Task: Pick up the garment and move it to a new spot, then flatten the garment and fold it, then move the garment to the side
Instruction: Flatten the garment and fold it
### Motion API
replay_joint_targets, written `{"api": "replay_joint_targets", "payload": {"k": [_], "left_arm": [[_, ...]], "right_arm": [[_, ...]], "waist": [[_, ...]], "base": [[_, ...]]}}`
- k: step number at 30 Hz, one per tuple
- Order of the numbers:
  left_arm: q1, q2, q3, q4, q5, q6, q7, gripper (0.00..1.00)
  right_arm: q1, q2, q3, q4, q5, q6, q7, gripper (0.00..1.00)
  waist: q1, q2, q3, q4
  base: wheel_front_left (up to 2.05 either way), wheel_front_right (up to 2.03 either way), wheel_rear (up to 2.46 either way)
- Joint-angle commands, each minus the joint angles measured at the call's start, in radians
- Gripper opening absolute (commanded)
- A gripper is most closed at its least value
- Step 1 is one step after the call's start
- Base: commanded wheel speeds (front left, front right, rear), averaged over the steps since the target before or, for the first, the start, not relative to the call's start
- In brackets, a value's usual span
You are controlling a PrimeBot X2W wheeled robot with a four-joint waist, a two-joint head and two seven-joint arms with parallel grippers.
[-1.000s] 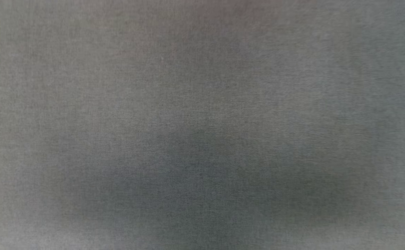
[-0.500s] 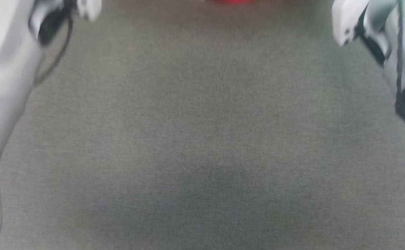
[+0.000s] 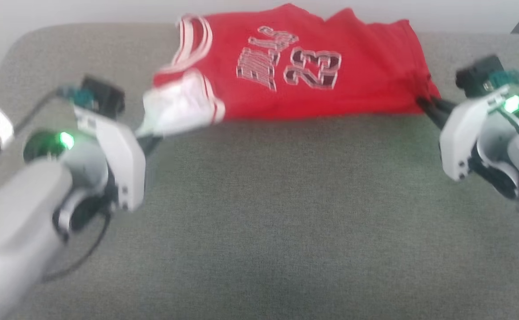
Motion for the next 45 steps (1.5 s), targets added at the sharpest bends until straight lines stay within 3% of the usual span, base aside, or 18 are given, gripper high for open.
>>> {"api": "replay_joint_targets", "payload": {"k": [1, 9, 18, 24, 27, 33, 39, 44, 45], "left_arm": [[0.015, 0.007, 0.001, -0.009, -0.009, 0.008, 0.001, 0.00], [0.311, 0.176, -0.023, -0.418, -0.075, 0.224, 0.030, 0.00], [0.442, 0.249, -0.061, -0.595, -0.118, 0.342, 0.083, 0.00], [0.492, 0.287, -0.081, -0.669, -0.146, 0.402, 0.124, 0.00], [0.476, 0.303, -0.068, -0.681, -0.127, 0.403, 0.110, 0.00], [0.394, 0.322, -0.026, -0.663, -0.075, 0.356, 0.084, 0.00], [0.267, 0.306, 0.010, -0.568, -0.035, 0.268, 0.093, 0.00], [0.157, 0.260, 0.019, -0.422, -0.014, 0.181, 0.120, 0.00], [0.157, 0.260, 0.019, -0.422, -0.014, 0.181, 0.120, 0.00]], "right_arm": [[0.018, -0.005, 0.001, -0.004, 0.006, -0.002, 0.004, 0.00], [0.228, -0.170, 0.040, -0.269, 0.107, -0.002, 0.097, 0.00], [0.383, -0.330, 0.056, -0.458, 0.209, -0.002, 0.170, 0.00], [0.454, -0.401, 0.073, -0.548, 0.267, -0.002, 0.206, 0.00], [0.462, -0.410, 0.046, -0.542, 0.271, -0.002, 0.184, 0.00], [0.429, -0.349, -0.029, -0.475, 0.219, -0.002, 0.157, 0.00], [0.378, -0.240, -0.120, -0.383, 0.126, -0.002, 0.166, 0.00], [0.320, -0.141, -0.170, -0.314, 0.047, -0.002, 0.190, 0.00], [0.320, -0.141, -0.170, -0.314, 0.047, -0.002, 0.190, 0.00]], "waist": [[0.0000, 0.0000, -0.007, 0.002], [0.0000, 0.0000, -0.019, 0.005], [0.0000, 0.0000, -0.013, -0.004], [0.0000, 0.0000, -0.009, -0.017], [0.0000, 0.0000, -0.008, -0.028], [0.0000, 0.0000, -0.006, -0.059], [0.0000, 0.0000, 0.003, -0.095], [0.0000, 0.0000, 0.021, -0.122], [0.0000, 0.0000, 0.021, -0.122]], "base": [[0.00, 0.00, 0.00], [0.00, 0.00, 0.00], [0.00, 0.00, 0.00], [0.00, 0.00, 0.00], [0.00, 0.00, 0.00], [0.00, 0.00, 0.00], [0.00, 0.00, 0.00], [0.00, 0.00, 0.00], [0.00, 0.00, 0.00]]}}
